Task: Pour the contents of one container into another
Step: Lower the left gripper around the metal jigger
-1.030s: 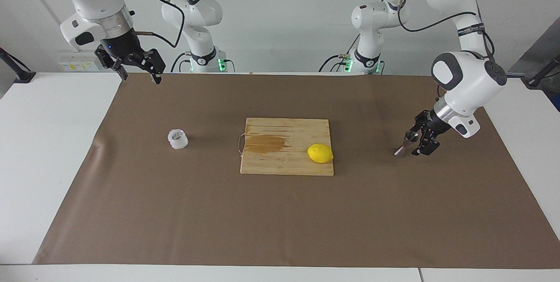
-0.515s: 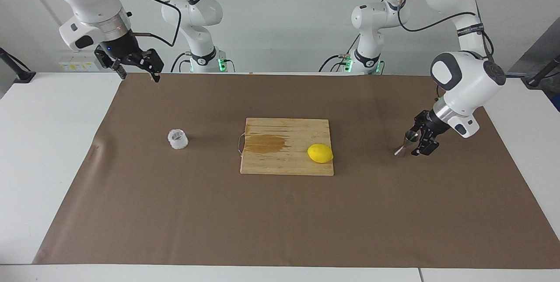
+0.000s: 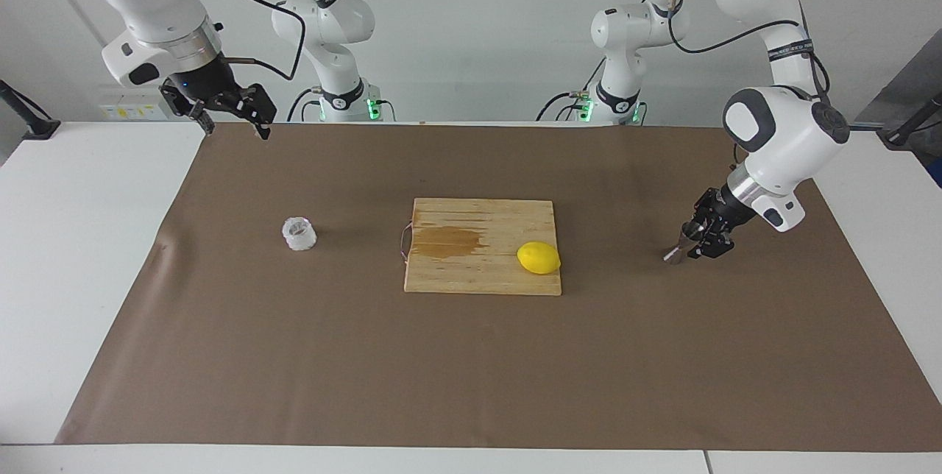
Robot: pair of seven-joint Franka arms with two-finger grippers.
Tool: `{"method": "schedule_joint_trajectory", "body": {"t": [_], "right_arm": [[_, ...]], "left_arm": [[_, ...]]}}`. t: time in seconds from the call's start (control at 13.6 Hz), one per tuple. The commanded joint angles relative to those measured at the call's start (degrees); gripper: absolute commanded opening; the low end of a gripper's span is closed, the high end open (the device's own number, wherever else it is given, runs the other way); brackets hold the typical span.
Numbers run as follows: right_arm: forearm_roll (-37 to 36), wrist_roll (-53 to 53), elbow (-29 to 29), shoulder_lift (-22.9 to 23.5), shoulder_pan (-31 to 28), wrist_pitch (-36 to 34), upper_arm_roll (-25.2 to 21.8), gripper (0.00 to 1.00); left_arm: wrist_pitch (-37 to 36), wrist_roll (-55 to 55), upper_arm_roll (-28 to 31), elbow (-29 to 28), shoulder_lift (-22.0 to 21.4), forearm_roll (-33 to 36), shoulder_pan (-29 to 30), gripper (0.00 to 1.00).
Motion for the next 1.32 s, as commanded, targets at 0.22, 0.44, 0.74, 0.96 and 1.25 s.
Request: {"method": "schedule_joint_trajectory", "body": {"t": [0.22,0.44,0.74,0.96,1.25], "right_arm": [[0.12,-1.06,-1.39,-1.20,0.25,0.12,-0.50,1.00],[0.12,-1.06,-1.39,-1.20,0.25,0.12,-0.50,1.00],[0.12,-1.06,-1.39,-1.20,0.25,0.12,-0.50,1.00],[0.12,-1.06,-1.39,-1.20,0.25,0.12,-0.50,1.00],[0.12,-1.06,-1.39,-1.20,0.25,0.12,-0.50,1.00]], "left_arm": [[0.94,-0.31,0.65,-2.31,-1.94,-1.01,-0.79,0.54],[-0.29,-0.05,0.56,-2.31,-2.03,-1.01,-0.79,0.54],[-2.13,-0.05,0.56,-2.04,-2.12,-1.01,-0.79,0.54],[-3.45,0.04,0.65,-2.04,-2.29,-0.93,-0.79,0.54],[-4.68,0.21,0.65,-1.69,-2.38,-0.93,-0.61,0.54]]}}
